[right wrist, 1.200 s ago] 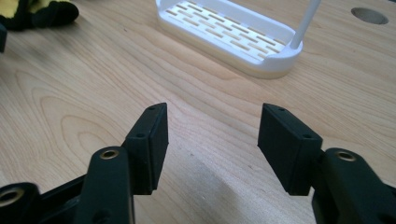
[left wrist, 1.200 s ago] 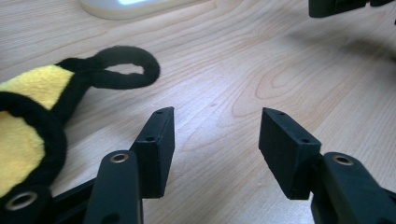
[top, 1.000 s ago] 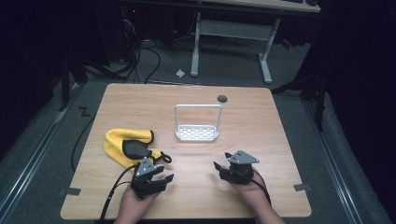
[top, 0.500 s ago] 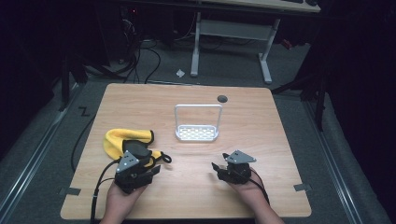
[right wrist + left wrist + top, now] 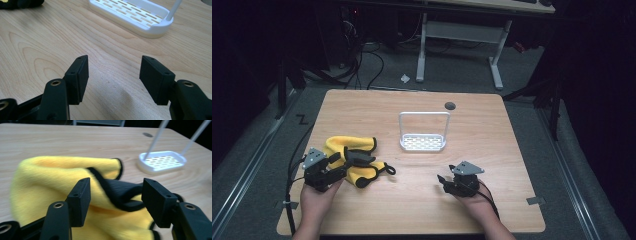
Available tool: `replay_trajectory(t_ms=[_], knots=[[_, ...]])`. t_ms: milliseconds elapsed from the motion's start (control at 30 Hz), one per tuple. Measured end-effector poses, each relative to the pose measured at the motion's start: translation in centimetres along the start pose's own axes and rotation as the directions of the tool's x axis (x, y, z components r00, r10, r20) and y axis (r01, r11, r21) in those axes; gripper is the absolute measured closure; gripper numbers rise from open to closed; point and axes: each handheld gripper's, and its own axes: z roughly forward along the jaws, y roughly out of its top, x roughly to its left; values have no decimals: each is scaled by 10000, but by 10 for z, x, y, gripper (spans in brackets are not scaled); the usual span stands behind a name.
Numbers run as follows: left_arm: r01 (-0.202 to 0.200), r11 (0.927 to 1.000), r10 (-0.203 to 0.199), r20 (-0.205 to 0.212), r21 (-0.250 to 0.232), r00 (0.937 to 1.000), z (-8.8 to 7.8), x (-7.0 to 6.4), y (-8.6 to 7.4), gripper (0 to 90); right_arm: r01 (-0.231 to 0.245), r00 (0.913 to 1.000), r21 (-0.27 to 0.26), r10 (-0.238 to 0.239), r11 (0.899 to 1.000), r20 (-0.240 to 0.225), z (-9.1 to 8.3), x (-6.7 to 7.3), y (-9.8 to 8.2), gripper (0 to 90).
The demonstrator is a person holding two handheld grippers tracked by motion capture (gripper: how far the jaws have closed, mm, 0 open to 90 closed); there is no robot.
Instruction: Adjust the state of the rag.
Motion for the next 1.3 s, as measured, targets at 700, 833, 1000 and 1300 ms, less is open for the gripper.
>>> replay_trajectory(t_ms=[700, 833, 1000, 1300], knots=[[-808, 9670, 871, -159, 2415, 9961, 38, -9, -27, 778, 43, 10000, 27, -43, 10000, -47, 0, 2, 0, 410], [-1132, 9624, 1055, 443, 2469, 9934, 36, -23, -32, 779, -11, 10000, 23, 11, 10000, -66, -1, 2, 0, 411], [-1492, 9547, 1312, 857, 2574, 9876, 31, -38, -36, 782, -8, 10000, 0, 8, 10000, -60, -2, 2, 0, 412], [-1829, 9396, 1325, 1852, 2895, 9737, 25, -64, -41, 783, -4, 9999, -72, 4, 10000, -108, -2, 2, 0, 414]])
